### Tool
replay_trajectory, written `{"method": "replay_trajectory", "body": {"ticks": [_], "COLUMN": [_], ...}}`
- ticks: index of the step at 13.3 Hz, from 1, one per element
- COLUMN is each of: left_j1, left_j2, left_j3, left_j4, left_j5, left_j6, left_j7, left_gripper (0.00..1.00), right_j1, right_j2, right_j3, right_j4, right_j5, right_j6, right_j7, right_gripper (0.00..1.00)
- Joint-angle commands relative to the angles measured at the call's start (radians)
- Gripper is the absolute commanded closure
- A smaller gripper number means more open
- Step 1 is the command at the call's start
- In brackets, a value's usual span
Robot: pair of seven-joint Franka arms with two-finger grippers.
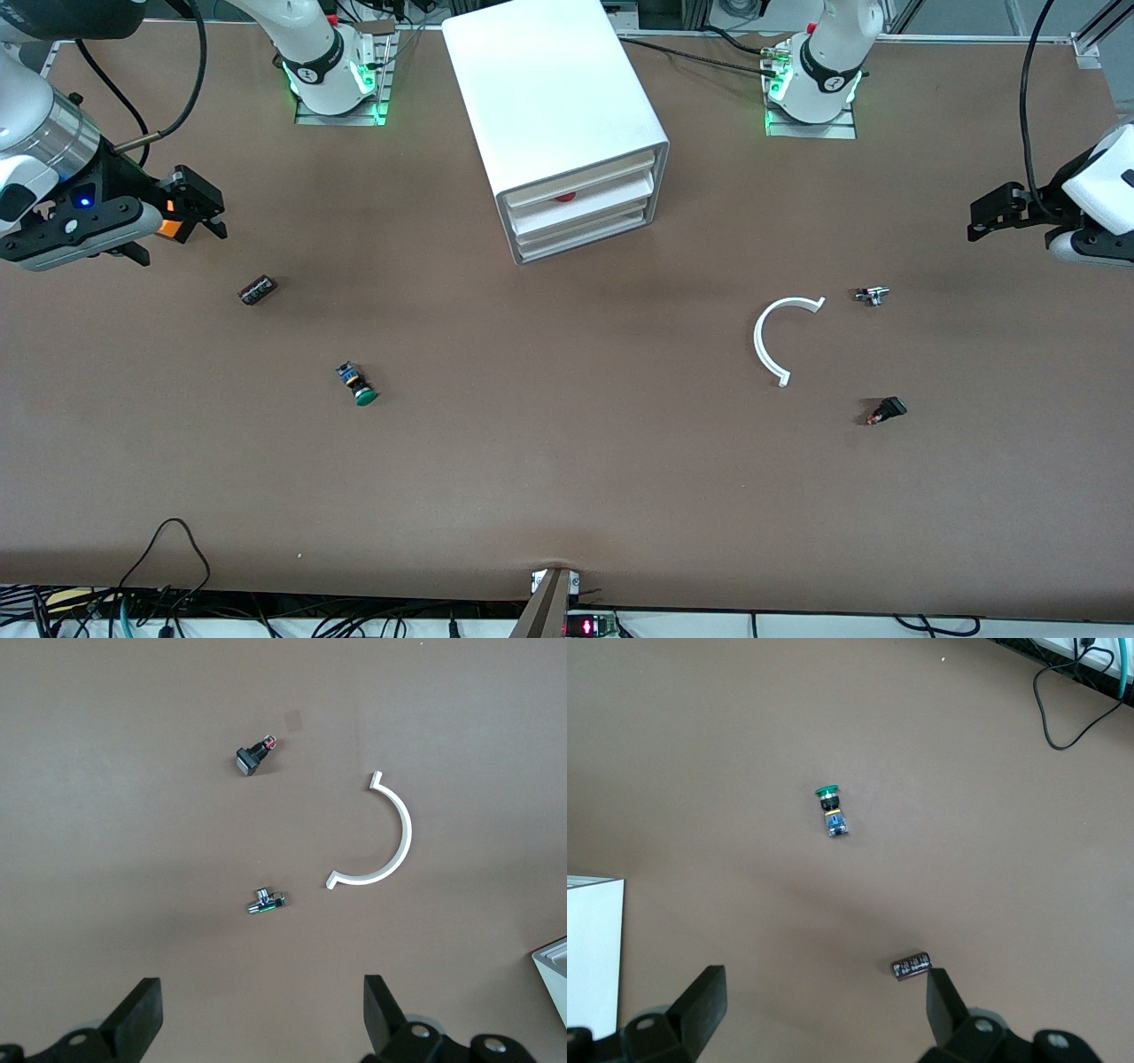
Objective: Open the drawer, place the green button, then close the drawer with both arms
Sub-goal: 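Move the left gripper toward the white drawer cabinet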
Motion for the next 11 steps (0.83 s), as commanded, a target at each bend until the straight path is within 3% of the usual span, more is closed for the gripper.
{"method": "replay_trajectory", "body": {"ticks": [1,6,9,11], "left_j1": [0.009,0.007,0.010,-0.003], "left_j2": [0.012,0.041,0.142,0.202], "left_j3": [0.000,0.000,0.003,-0.007], "left_j4": [0.034,0.034,0.034,0.032], "left_j5": [-0.015,-0.023,-0.095,-0.158], "left_j6": [-0.024,-0.025,-0.096,-0.113], "left_j7": [0.028,0.054,0.229,0.229], "left_gripper": [0.00,0.00,0.00,0.00], "right_j1": [-0.001,-0.001,-0.001,-0.002], "right_j2": [0.008,0.011,0.005,0.011], "right_j3": [0.006,0.005,0.006,0.005], "right_j4": [0.019,0.018,-0.005,0.013], "right_j5": [-0.013,-0.013,-0.021,-0.018], "right_j6": [-0.015,-0.015,-0.005,-0.008], "right_j7": [0.007,0.005,0.011,0.004], "right_gripper": [0.00,0.00,0.00,0.00]}}
